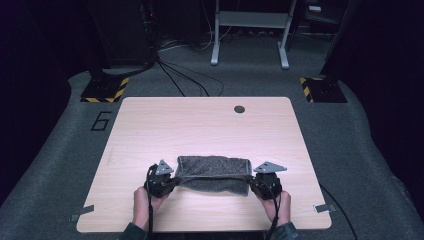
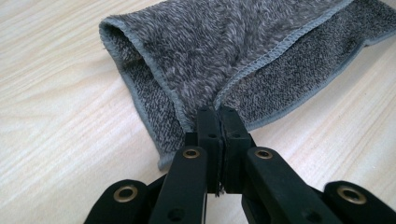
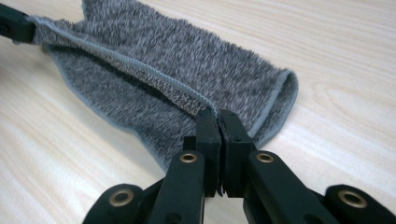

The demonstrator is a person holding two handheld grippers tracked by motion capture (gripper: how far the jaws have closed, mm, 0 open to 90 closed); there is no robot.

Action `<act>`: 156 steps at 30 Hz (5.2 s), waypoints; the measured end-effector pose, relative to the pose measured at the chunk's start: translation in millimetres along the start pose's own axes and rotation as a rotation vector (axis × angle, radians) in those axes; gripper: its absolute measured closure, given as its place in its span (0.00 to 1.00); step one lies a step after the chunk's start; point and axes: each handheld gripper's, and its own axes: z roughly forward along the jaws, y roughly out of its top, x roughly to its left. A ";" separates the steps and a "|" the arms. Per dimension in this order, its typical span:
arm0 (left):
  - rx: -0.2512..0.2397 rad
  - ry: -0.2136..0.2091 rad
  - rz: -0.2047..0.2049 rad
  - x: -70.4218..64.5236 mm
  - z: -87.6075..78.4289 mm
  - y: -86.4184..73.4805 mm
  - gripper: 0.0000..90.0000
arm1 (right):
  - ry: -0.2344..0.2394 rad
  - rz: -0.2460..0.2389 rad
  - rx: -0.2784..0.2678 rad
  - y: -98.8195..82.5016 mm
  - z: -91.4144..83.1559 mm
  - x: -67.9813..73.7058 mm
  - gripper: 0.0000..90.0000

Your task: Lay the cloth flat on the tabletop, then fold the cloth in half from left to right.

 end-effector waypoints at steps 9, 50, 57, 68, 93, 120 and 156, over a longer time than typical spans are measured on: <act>-0.029 -0.007 -0.072 63.9 27.1 67.0 0.99 | -0.058 -0.015 -0.012 65.5 37.5 -46.1 0.99; 0.031 -0.108 0.034 -6.5 -10.1 -24.5 0.76 | 0.048 -0.069 0.061 -33.5 3.1 -9.5 0.80; -0.036 -0.053 -0.035 2.7 -35.1 -22.1 0.39 | 0.044 -0.008 0.027 -26.9 -15.9 -26.2 0.48; -0.015 0.067 -0.038 33.7 -0.5 14.9 0.21 | -0.082 0.031 0.060 9.9 38.1 -39.4 0.18; 0.080 0.117 0.013 22.4 33.0 -1.6 0.18 | -0.134 0.059 0.135 -5.9 65.0 -49.8 0.14; 0.025 0.097 0.014 -3.1 19.1 -26.2 0.17 | -0.137 0.051 0.036 -41.2 38.1 -49.1 0.14; -0.027 0.013 -0.119 61.8 24.4 31.3 0.11 | -0.032 0.018 -0.035 -2.3 13.8 -2.2 0.08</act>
